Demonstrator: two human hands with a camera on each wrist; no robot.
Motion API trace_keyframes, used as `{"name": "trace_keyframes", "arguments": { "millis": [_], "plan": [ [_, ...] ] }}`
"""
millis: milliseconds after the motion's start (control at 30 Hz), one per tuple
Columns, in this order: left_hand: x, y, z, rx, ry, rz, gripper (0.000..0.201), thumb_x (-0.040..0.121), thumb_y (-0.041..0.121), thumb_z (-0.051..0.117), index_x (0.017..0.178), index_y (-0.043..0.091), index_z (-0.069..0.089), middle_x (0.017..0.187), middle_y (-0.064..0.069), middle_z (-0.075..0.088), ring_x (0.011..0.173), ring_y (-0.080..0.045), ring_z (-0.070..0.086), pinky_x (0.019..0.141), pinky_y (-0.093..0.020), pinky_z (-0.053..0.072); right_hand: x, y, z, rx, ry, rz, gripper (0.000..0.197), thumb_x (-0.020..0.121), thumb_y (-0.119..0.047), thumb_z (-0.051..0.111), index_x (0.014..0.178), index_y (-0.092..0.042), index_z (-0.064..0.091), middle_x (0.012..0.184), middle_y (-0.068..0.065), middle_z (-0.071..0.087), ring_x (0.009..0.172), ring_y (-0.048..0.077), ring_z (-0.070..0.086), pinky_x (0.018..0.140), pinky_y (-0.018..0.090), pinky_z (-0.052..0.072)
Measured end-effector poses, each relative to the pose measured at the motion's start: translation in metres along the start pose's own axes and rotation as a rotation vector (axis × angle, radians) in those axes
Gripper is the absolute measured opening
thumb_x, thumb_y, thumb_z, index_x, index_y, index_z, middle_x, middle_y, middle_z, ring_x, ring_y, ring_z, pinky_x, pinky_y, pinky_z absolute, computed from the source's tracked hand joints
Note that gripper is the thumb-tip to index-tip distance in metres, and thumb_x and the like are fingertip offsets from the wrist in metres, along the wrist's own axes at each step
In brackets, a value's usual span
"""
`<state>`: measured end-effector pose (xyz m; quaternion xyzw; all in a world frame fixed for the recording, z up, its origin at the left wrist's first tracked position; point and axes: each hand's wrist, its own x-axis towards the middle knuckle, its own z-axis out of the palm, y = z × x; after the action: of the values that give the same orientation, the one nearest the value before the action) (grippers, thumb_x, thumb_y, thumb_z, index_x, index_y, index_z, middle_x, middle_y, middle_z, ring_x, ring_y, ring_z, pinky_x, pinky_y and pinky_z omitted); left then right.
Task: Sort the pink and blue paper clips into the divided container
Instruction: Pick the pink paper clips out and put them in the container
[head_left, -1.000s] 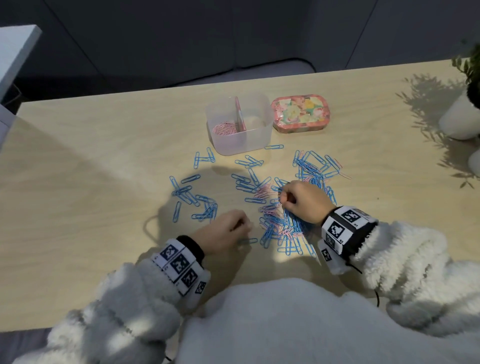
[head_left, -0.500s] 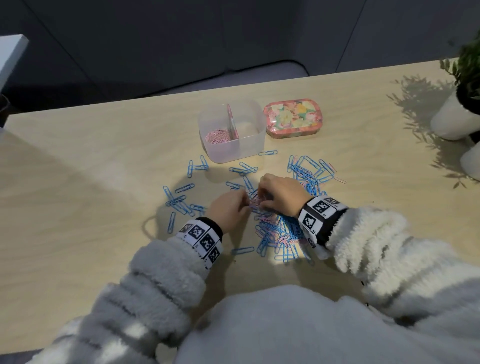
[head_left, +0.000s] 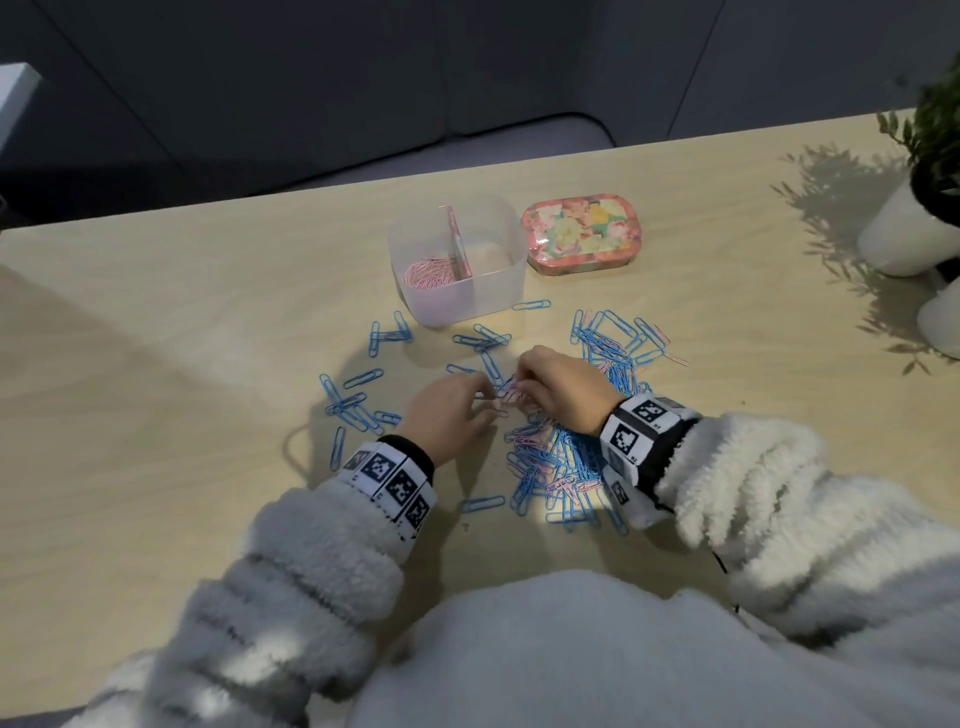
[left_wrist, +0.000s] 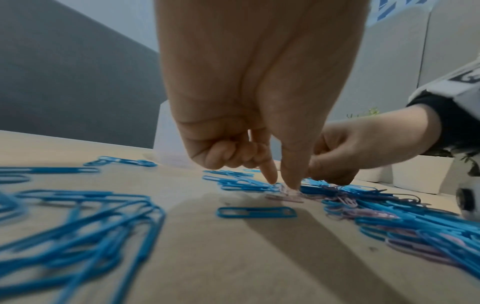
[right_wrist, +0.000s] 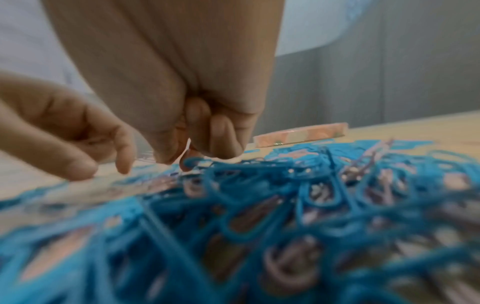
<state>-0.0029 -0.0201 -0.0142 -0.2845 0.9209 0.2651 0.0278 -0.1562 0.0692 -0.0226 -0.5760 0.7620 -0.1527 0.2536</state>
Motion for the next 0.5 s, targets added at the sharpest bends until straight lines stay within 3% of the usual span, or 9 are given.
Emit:
{"name": "trace_keyframes", "arguments": {
  "millis": [133,233,267,433,500],
  "plan": [
    [0.011,0.007,0.006,0.037,0.001,0.037,0.019,0.088,0.025,0.053,0.104,0.015,0.055,0.104,-0.009,0.061,0.098,-0.027,0.056,0.078,-0.036,0.041,-0.004,0.016,-0.019,0.510,0.118,0.149,0.009,0.085,-0.013,0.062,0.081,-0.006,0.064,0.081,0.013,0.070,0.067,0.020,0.055,0.067,0.034,0.049],
    [0.016,0.010,0.007,0.035,0.013,0.058,0.019,0.087,0.025,0.054,0.103,0.015,0.056,0.103,-0.008,0.060,0.097,-0.026,0.056,0.077,-0.036,0.042,-0.013,0.022,-0.033,0.886,0.135,0.255,0.007,0.086,-0.004,0.061,0.080,-0.003,0.064,0.054,-0.006,0.068,0.037,0.010,0.041,0.037,0.016,0.037],
    [0.018,0.010,0.007,0.043,-0.012,0.067,0.019,0.086,0.024,0.056,0.103,0.015,0.057,0.103,-0.008,0.060,0.097,-0.026,0.056,0.077,-0.035,0.041,-0.015,0.024,-0.036,0.999,0.145,0.278,0.008,0.086,-0.002,0.060,0.078,-0.005,0.062,0.053,-0.007,0.068,0.031,0.007,0.037,0.034,0.013,0.033],
    [0.016,-0.001,0.005,0.025,-0.101,0.101,0.011,0.083,0.017,0.060,0.093,0.013,0.062,0.099,-0.007,0.060,0.095,-0.024,0.057,0.079,-0.034,0.042,-0.013,0.024,-0.029,1.330,0.072,0.416,0.022,0.091,0.005,0.044,0.095,-0.008,0.061,0.061,0.001,0.065,0.032,0.004,0.035,0.034,0.013,0.032],
    [0.012,-0.006,0.006,0.026,-0.122,0.112,0.008,0.083,0.012,0.057,0.089,0.010,0.062,0.097,-0.008,0.059,0.093,-0.025,0.056,0.078,-0.035,0.042,-0.010,0.020,-0.027,1.404,0.060,0.481,0.031,0.089,0.005,0.031,0.086,-0.006,0.060,0.061,0.004,0.054,0.035,0.007,0.041,0.036,0.015,0.034]
  ]
}}
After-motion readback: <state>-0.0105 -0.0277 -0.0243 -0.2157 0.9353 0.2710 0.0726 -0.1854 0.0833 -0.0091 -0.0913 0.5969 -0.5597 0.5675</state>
